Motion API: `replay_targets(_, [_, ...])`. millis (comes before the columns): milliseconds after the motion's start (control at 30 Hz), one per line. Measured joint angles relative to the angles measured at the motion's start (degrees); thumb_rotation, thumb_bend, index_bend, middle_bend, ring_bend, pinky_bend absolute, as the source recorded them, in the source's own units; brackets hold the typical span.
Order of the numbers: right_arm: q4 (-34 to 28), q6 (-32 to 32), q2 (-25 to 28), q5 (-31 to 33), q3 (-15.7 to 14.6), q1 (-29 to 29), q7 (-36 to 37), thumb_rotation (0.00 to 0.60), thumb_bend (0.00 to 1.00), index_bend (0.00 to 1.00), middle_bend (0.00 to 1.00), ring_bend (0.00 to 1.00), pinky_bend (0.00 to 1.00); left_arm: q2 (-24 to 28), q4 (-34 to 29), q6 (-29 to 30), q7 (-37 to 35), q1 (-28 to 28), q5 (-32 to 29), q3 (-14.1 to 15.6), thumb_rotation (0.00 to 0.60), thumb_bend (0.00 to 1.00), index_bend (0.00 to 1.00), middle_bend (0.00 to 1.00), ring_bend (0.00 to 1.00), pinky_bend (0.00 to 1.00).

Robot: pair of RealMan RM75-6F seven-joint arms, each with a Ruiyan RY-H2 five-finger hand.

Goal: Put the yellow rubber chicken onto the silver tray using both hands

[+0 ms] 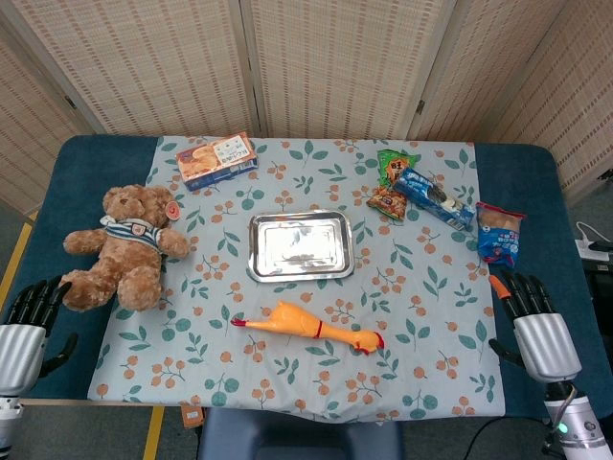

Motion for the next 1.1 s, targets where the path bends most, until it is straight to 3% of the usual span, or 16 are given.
replay_targets(233, [0.72,1.23,-1.82,-0.70,0.15,-0.06,-1.25,0.600,0.12,0.00,0.00,0.00,0.00,0.31,-1.52,-0.20,0.53,-0.05,0.19,0.26,0.600,0.38,0.00,0.00,0.00,0.08])
replay_targets(500, [-6.07,-6.52,-2.94,0.53,0.03,3.32,-2.07,0.600,0.12,0.03,0.01,0.00,0.03,0.46,-1.96,-0.85,-0.42,-0.40,0.75,0.72,0.600,0.38,0.00,0.00,0.00,0.08])
replay_targets(833, [-14.73,-16.16,-10.15,10.12,2.37,8.97,-18.98,0.600,0.14,0.27,0.11,0.03,0.06,1.11,-2.17,-1.39,-2.77,-0.79,1.28,1.07,0.600,0.38,0.00,0.00,0.00,0.08])
replay_targets(967, [-14.99,-18.85,-16.24,16.61,3.75,11.35,-24.75,0.600,0.18,0.35,0.12,0.04,0.06,2.21,-1.64,-2.29,-5.97,-1.29,2.71,2.05,0.600,0.39,0.00,0.00,0.00,0.08])
replay_targets(1100, [-14.43,-19.33,-24.15,24.46,5.21,14.04,-32.47,0.600,0.18,0.36,0.12,0.04,0.06,3.20,-1.25,-3.10,-8.20,-1.71,3.36,2.80,0.600,0.40,0.00,0.00,0.00,0.08])
